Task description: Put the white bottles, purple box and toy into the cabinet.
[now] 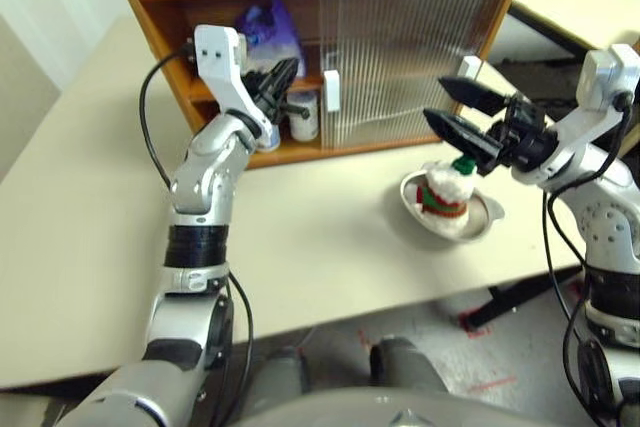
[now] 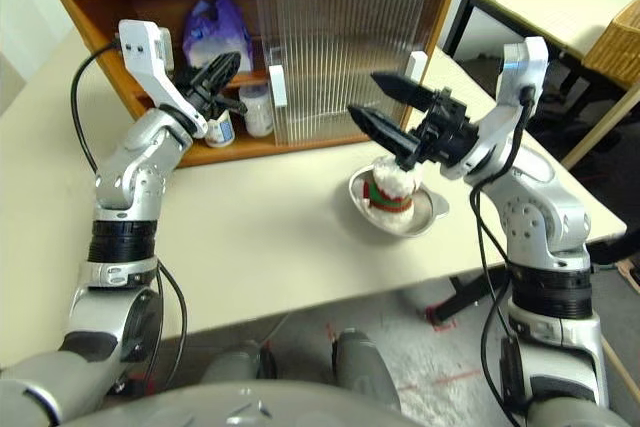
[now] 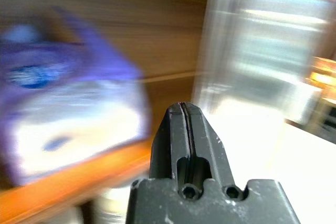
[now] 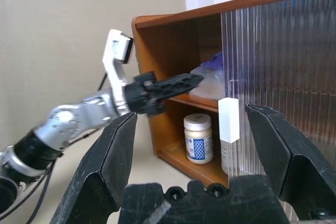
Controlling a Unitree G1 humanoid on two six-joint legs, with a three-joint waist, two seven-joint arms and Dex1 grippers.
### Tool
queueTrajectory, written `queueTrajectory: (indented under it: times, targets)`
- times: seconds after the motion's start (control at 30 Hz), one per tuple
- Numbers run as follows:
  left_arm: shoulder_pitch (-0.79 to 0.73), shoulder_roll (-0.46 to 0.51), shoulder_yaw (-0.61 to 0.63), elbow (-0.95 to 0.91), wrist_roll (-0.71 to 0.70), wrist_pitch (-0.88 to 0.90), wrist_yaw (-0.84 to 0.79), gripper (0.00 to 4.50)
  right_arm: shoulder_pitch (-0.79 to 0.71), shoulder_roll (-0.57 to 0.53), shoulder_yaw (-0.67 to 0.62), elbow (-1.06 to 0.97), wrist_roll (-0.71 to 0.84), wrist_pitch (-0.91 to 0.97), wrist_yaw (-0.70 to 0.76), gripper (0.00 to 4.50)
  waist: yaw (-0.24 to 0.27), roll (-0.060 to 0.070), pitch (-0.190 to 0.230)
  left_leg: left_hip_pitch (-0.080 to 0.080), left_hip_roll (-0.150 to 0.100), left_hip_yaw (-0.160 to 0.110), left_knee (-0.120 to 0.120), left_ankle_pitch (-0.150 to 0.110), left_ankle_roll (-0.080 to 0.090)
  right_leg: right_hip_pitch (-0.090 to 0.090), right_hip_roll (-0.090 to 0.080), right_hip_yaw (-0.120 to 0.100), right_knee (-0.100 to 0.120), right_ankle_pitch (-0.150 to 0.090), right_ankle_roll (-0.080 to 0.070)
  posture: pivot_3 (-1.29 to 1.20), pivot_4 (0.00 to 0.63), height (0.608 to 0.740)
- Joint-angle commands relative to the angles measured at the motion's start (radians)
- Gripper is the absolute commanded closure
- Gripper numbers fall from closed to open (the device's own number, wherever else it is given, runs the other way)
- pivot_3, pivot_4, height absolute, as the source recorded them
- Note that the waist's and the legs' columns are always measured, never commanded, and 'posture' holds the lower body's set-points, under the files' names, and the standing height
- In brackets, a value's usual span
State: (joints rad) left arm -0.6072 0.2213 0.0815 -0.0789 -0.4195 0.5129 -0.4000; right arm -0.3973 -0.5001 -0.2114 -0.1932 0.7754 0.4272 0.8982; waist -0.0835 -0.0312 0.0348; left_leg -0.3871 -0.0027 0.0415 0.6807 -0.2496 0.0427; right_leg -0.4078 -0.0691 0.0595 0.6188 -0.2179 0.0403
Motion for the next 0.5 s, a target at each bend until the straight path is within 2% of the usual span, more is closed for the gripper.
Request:
queueTrajectory:
  times: [0.03, 0.3, 0.5]
  targets:
    - [0.019, -0.001, -0.045, -0.085, -0.066, 0.085, -0.054, 4.45, -0.008, -0.008, -0.005, 0.006, 0.004, 0.0, 0.007, 0.0, 0.0, 0.0, 0.0, 0.0, 0.0, 0.0, 0.0, 0.0, 0.0, 0.0, 0.0, 0.0, 0.0, 0.0, 0.001, -0.09, 0.0, 0.74]
    - [-0.048, -0.163, -0.215, 0.075, 0.043, -0.023, -0.049, 4.45, -0.017, -0.008, 0.001, 0.009, 0.004, 0.006, 0.008, 0.0, 0.0, 0.0, 0.0, 0.002, -0.001, 0.0, 0.0, 0.0, 0.0, 0.002, 0.0, 0.0, -0.001, 0.0, 0.002, -0.1, 0.0, 0.74]
    - [-0.094, -0.282, -0.255, 0.269, 0.17, -0.183, 0.048, 4.45, -0.002, -0.018, -0.007, -0.016, 0.013, 0.021, -0.003, 0.0, -0.01, 0.0, 0.0, 0.001, -0.001, 0.0, 0.0, 0.0, 0.001, 0.001, 0.003, 0.001, -0.001, -0.001, 0.002, -0.13, 0.0, 0.74]
